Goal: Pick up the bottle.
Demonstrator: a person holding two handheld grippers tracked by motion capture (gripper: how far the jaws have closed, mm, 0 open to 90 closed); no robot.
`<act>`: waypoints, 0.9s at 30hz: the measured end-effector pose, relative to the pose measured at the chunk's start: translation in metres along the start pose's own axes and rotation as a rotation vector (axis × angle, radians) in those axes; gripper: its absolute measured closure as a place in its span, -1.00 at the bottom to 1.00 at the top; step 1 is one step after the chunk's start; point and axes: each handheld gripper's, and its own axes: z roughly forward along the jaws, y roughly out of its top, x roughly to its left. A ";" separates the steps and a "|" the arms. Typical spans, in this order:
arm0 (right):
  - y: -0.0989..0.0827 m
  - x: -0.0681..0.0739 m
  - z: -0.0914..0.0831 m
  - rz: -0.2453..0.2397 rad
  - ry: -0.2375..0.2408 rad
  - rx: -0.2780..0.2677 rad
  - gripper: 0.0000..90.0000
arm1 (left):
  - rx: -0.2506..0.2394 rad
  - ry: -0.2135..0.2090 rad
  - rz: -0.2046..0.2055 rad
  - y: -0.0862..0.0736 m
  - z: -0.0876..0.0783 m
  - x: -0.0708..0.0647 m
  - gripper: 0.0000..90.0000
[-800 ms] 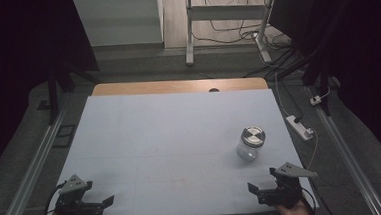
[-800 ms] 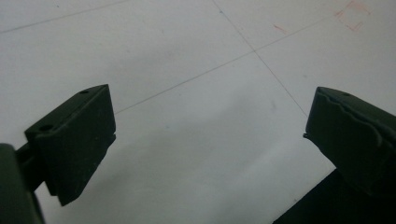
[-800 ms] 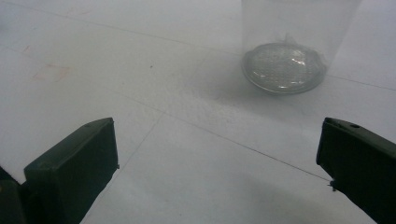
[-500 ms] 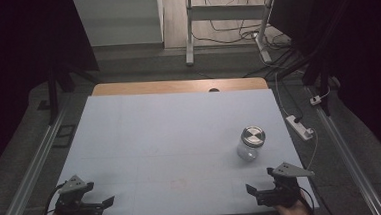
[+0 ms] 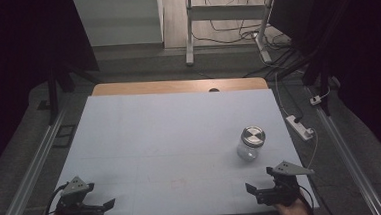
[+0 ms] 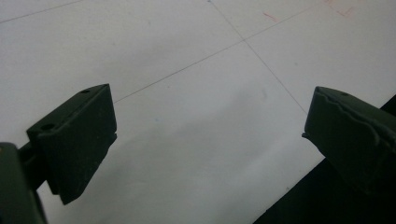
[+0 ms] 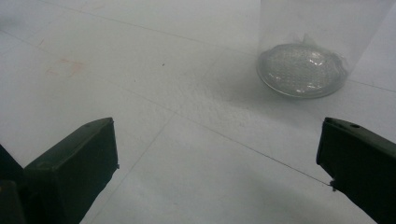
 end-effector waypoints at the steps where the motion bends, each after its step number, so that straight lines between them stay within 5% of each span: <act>1: 0.000 0.000 0.000 0.001 0.000 0.000 -1.00 | 0.000 0.000 0.000 0.000 0.000 0.000 -0.93; 16: 0.008 0.003 0.001 -0.040 -0.010 -0.030 -1.00 | -0.003 0.002 -0.005 0.000 -0.001 0.001 -0.96; 27: 0.014 -0.005 0.007 -0.018 -0.039 -0.040 -1.00 | -0.037 0.029 0.005 0.000 -0.003 0.000 -1.00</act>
